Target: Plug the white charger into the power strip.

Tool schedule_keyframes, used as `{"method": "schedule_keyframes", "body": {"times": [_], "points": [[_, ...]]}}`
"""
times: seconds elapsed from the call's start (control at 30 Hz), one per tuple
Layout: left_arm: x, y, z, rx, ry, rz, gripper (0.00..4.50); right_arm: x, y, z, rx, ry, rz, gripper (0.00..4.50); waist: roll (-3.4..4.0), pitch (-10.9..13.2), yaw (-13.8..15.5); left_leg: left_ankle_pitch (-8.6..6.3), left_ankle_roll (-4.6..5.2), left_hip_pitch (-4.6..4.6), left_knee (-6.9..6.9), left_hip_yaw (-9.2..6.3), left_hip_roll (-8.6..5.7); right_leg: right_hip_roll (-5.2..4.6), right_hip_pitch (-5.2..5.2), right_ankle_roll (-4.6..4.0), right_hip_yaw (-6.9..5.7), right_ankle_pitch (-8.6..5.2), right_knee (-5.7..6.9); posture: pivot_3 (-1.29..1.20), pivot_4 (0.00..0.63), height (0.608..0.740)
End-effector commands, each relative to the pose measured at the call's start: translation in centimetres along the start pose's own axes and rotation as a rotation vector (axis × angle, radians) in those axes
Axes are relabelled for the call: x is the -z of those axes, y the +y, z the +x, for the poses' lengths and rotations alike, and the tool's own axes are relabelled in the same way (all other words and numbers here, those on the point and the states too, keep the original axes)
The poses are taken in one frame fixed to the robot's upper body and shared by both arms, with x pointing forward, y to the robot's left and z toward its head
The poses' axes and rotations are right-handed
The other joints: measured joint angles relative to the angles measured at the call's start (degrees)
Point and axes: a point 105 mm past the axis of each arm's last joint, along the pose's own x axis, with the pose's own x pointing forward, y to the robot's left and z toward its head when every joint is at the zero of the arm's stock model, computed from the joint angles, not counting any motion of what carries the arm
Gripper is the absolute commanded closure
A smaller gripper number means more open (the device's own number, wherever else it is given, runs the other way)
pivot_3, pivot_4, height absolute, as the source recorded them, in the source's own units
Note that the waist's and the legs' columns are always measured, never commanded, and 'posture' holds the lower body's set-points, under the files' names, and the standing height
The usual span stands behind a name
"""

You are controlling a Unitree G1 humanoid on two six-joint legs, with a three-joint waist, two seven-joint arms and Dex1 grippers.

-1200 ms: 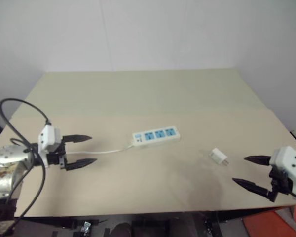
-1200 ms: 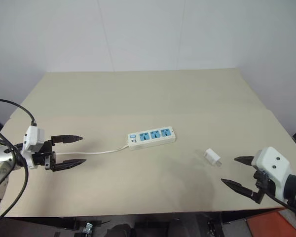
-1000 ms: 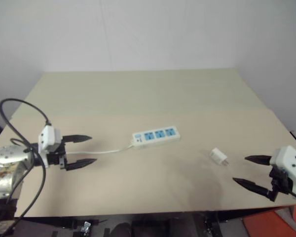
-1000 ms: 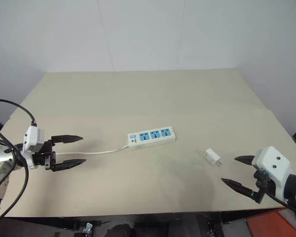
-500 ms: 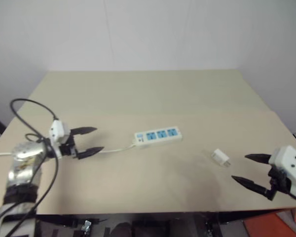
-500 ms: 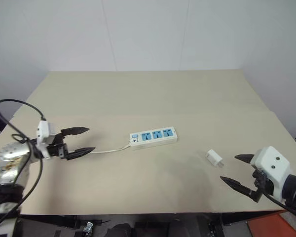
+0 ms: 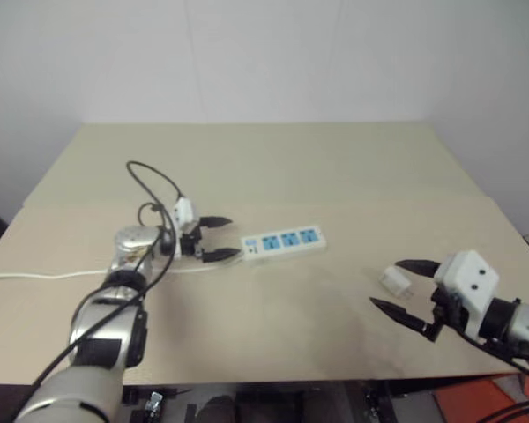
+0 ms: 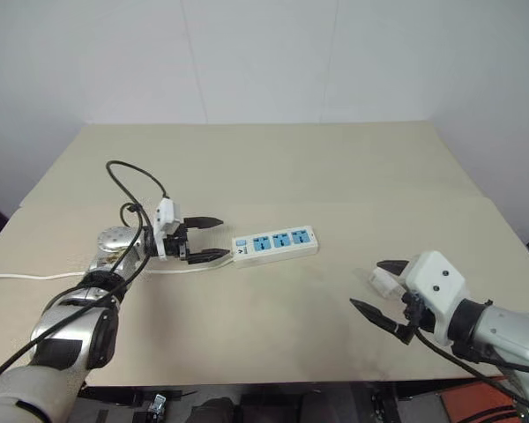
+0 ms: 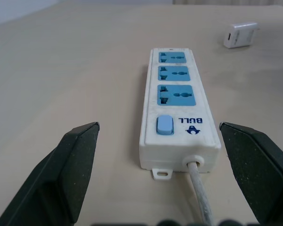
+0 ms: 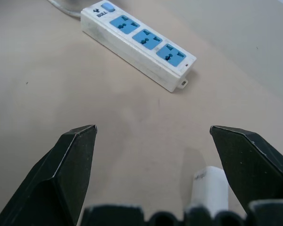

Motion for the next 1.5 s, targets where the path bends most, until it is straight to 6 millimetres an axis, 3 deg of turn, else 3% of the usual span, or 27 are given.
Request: {"method": "schedule_keyframes", "body": {"times": [0.03, 0.47, 0.93, 1.23, 1.5], "points": [[-0.9, 0.2, 1.0, 0.029, 0.003, 0.009, 0.04, -0.8, 0.8, -0.2, 0.019, -0.019, -0.015, 0.0, 0.0, 0.0, 0.0, 0.0, 0.0, 0.0, 0.0, -0.01, 0.0, 0.0, 0.0, 0.0, 0.0, 0.0, 0.0, 0.0, 0.15, 0.74], [1.6, -2.2, 3.4, 0.115, 0.074, -0.023, 0.04, -0.6, 1.5, -1.1, 0.076, 0.015, 0.01, 0.0, 0.0, 0.0, -0.2, 0.0, 0.0, 0.05, 0.1, -0.02, -0.02, 0.01, 0.03, 0.03, 0.02, -0.02, -0.01, 0.0, 0.15, 0.74], [2.2, -2.8, 2.3, 0.077, -0.023, -0.033, 0.04, 0.0, 1.4, 0.8, 0.058, 0.013, 0.007, 0.0, 0.01, 0.0, -0.4, 0.0, 0.0, 0.07, 0.1, -0.03, -0.02, 0.0, 0.03, 0.03, 0.02, -0.02, 0.0, 0.0, 0.15, 0.74], [2.6, -3.7, 3.8, 0.076, -0.047, -0.052, 0.04, -0.2, 1.0, 0.9, 0.066, 0.008, -0.008, 0.0, 0.01, 0.0, -0.1, 0.0, 0.0, 0.07, 0.11, -0.04, -0.04, -0.01, 0.05, 0.03, 0.01, -0.02, 0.01, 0.0, 0.15, 0.74], [3.3, -3.7, 3.9, 0.07, 0.002, -0.051, 0.04, -0.4, 1.0, 0.5, 0.077, 0.009, -0.016, 0.0, 0.04, -0.1, 0.1, 0.0, 0.0, 0.15, 0.11, -0.04, -0.05, -0.02, 0.1, 0.03, 0.02, -0.02, -0.01, 0.0, 0.15, 0.74]]}}
